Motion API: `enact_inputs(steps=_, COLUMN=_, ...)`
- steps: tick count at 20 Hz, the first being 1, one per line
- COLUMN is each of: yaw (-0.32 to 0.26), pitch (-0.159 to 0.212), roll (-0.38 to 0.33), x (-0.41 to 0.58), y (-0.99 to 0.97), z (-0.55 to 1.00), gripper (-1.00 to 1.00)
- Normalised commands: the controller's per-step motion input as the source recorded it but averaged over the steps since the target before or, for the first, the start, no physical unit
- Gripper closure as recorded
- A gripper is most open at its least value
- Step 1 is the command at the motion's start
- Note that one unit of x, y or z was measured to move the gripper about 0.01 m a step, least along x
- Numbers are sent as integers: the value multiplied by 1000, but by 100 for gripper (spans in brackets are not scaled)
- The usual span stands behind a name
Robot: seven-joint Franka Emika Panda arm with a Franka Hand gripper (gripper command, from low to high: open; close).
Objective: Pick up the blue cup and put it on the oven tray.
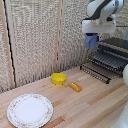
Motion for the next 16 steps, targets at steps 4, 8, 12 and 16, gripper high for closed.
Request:
enact_inputs(steps=4, yaw=0, pitch=9, roll=-15, x=50, y=-1000, z=0, gripper=100)
enact_inputs(steps=8, yaw=0, pitch=28, roll=0, x=69, y=-806, z=-49, gripper=100)
enact_inputs(steps=12, yaw=0, pitch=6, roll=7, x=0, y=-416, z=-164, gripper=100)
enact_inputs(steps=16, yaw=3, pitch=-30, roll=25, x=88, y=-354, z=-134, gripper=100)
